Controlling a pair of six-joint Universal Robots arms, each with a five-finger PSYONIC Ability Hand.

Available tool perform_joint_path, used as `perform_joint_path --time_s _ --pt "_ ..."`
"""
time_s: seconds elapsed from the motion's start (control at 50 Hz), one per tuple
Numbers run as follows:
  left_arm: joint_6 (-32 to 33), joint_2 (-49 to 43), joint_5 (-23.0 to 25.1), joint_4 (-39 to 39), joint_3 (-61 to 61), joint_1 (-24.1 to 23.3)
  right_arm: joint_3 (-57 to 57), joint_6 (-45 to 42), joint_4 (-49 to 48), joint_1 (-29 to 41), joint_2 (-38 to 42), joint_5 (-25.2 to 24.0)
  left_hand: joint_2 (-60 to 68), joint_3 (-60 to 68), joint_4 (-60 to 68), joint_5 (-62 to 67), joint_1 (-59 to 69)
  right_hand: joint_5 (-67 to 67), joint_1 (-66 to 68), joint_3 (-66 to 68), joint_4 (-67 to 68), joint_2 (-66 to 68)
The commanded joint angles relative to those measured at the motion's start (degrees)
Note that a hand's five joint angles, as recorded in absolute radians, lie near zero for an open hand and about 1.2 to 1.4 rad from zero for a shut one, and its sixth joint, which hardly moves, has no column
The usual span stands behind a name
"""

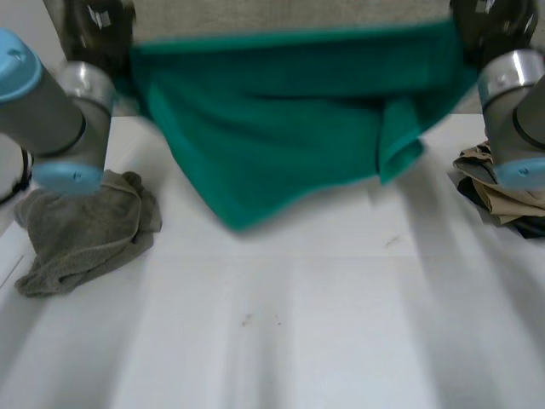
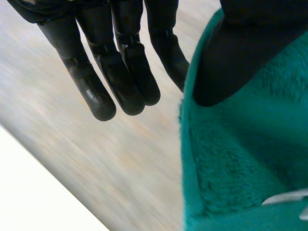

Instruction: Fold the laundry.

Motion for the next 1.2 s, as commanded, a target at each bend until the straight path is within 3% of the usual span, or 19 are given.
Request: perform_joint_path --time_s 0.02,0.22,0.44,0.6,0.72,0.78,0.9,1.06,1.2 --pt "-1.73 4.55 0.05 12.1 -4.66 -2.09 2.14 2.87 -6.19 1.15 -0.84 -0.73 11.38 11.64 11.18 14.36 13.23 12.14 15.9 11.61 11.27 12.6" --pt "-1.65 4.12 -0.04 10.7 -22.24 -2.79 8.98 7.1 2.52 0.98 1.53 -2.14 11.38 11.64 11.18 14.36 13.23 12.14 15.9 11.61 11.27 12.6" --pt "-1.38 4.11 -0.21 1.74 -38.25 -2.44 20.67 5.6 11.65 0.27 3.21 -2.84 11.38 11.64 11.18 14.36 13.23 12.14 15.9 11.61 11.27 12.6" --pt "-1.3 17.9 -0.21 -17.23 -48.0 -3.76 30.6 -0.45 28.26 -1.65 -6.97 -2.67 11.38 11.64 11.18 14.36 13.23 12.14 15.9 11.61 11.27 12.6" --pt "0.19 28.19 -0.21 -40.95 -54.42 -4.29 40.36 -14.77 44.52 -7.01 -20.42 -2.67 11.38 11.64 11.18 14.36 13.23 12.14 15.9 11.61 11.27 12.6" --pt "2.48 30.31 0.14 -47.57 -55.31 -4.55 44.05 -22.86 49.8 -9.83 -24.03 -3.11 11.38 11.64 11.18 14.36 13.23 12.14 15.9 11.61 11.27 12.6" --pt "5.91 27.6 0.05 -41.19 -52.95 -4.38 43.72 -23.15 46.93 -10.71 -23.43 -3.02 11.38 11.64 11.18 14.36 13.23 12.14 15.9 11.61 11.27 12.6" --pt "6.53 16.45 -0.04 -26.33 -42.93 -4.2 35.46 -14.45 34.0 -10.01 -11.48 -1.79 11.38 11.64 11.18 14.36 13.23 12.14 15.9 11.61 11.27 12.6" --pt "8.54 6.6 -0.21 -18.32 -34.49 -4.2 28.26 -11.28 26.98 -7.64 -4.11 -1.35 11.38 11.64 11.18 14.36 13.23 12.14 15.9 11.61 11.27 12.6"
